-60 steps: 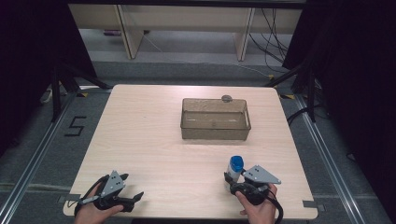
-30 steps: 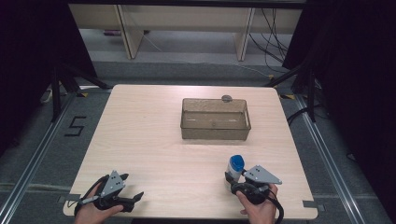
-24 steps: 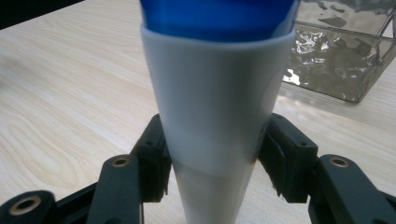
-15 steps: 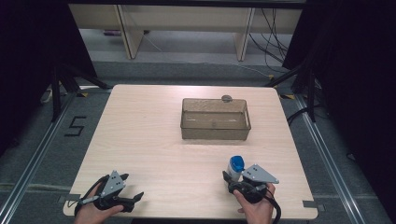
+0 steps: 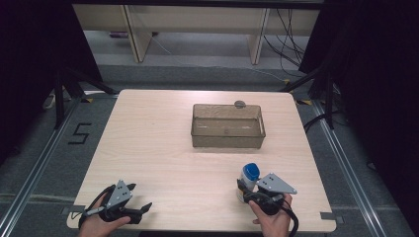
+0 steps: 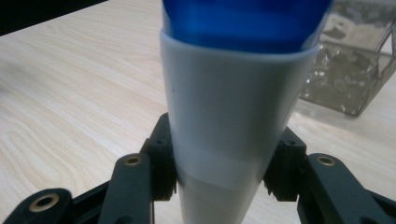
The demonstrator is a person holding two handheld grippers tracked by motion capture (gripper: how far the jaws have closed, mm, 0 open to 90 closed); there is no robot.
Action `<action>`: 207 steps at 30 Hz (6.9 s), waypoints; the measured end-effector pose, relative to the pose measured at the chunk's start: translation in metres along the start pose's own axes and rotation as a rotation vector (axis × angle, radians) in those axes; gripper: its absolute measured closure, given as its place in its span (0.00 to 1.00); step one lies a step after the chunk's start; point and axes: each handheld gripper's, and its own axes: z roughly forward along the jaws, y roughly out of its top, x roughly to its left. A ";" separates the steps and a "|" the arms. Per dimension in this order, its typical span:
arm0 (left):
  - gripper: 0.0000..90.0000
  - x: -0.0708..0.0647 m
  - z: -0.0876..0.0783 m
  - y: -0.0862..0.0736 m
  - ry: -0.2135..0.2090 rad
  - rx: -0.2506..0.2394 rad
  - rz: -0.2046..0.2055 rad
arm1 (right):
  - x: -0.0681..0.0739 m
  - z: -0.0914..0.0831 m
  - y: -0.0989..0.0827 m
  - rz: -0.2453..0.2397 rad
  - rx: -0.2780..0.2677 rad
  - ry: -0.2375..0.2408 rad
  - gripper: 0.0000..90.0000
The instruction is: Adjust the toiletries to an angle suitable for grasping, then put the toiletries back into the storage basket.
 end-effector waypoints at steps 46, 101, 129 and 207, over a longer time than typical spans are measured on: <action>0.16 0.000 -0.002 -0.003 0.009 0.012 0.005 | -0.065 0.007 0.052 -0.047 -0.028 -0.056 0.61; 0.16 0.001 -0.001 -0.003 0.007 0.019 0.011 | -0.124 0.058 0.145 0.017 -0.115 -0.113 0.62; 0.16 0.001 -0.001 -0.003 0.005 0.019 0.011 | -0.135 0.089 0.137 0.021 -0.085 -0.156 0.62; 0.16 0.001 -0.001 -0.003 0.013 0.027 0.017 | -0.141 0.113 0.072 0.027 -0.038 -0.194 0.59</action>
